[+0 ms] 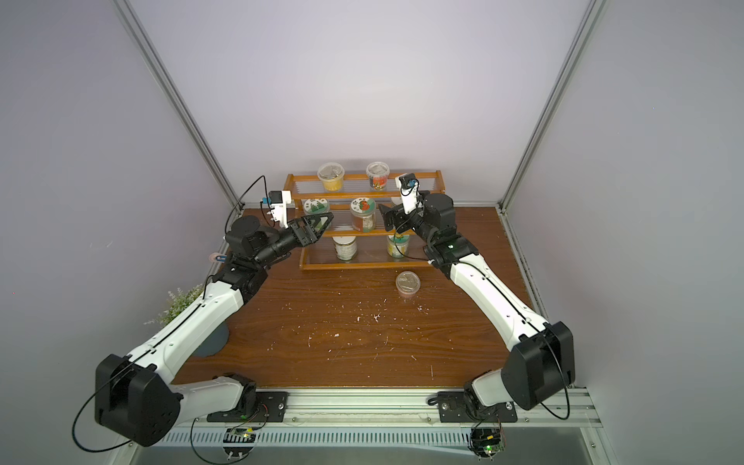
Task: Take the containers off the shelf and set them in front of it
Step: 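Pick up a container from the shelf.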
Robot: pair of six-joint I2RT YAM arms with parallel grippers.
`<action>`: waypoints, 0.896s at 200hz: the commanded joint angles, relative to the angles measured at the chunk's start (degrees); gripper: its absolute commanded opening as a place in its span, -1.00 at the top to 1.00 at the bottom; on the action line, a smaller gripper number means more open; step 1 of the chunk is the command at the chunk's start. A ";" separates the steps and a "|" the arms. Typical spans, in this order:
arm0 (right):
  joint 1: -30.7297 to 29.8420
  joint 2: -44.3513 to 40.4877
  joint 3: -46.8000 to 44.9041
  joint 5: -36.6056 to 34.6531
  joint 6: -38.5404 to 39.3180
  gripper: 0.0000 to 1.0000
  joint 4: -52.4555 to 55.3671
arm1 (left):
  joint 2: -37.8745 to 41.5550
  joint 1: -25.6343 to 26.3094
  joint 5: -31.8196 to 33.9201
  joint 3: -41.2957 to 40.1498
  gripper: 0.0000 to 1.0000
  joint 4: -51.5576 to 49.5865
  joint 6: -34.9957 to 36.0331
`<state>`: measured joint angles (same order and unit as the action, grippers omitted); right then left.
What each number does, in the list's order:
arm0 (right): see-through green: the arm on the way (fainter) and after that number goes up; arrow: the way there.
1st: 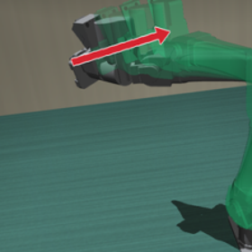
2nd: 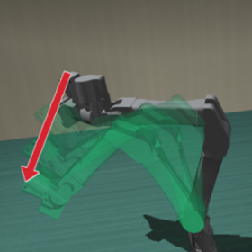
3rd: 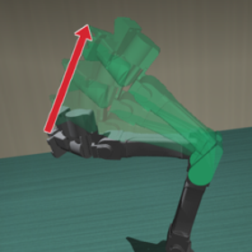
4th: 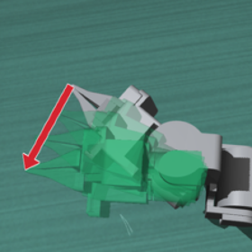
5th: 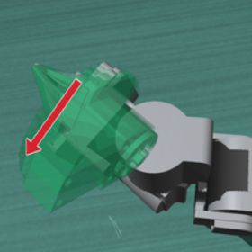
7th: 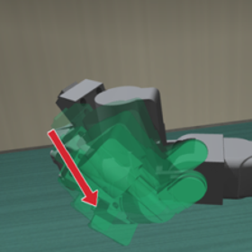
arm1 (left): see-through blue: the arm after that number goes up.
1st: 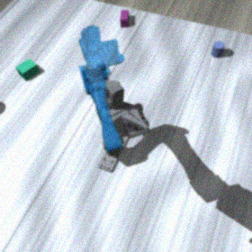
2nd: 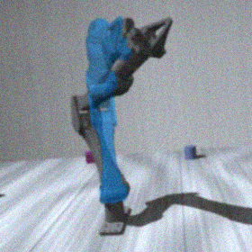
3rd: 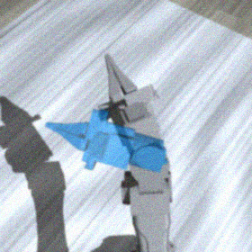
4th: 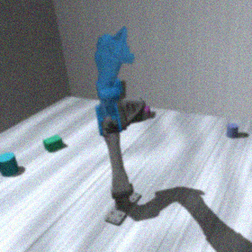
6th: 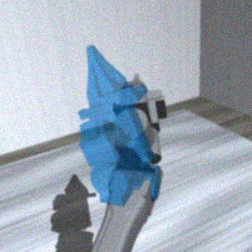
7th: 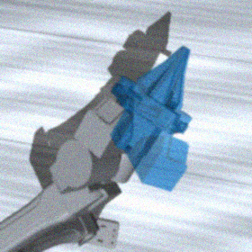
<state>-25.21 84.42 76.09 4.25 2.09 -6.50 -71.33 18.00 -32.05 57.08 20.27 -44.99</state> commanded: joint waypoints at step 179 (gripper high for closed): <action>2.66 23.95 28.24 8.48 1.62 -0.90 1.20 | -0.15 0.48 0.08 2.40 -1.00 -1.61 1.90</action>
<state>-22.63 108.36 101.67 11.00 4.21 -3.18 -71.42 18.00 -31.88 57.45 19.20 -44.51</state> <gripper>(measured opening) 0.957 0.998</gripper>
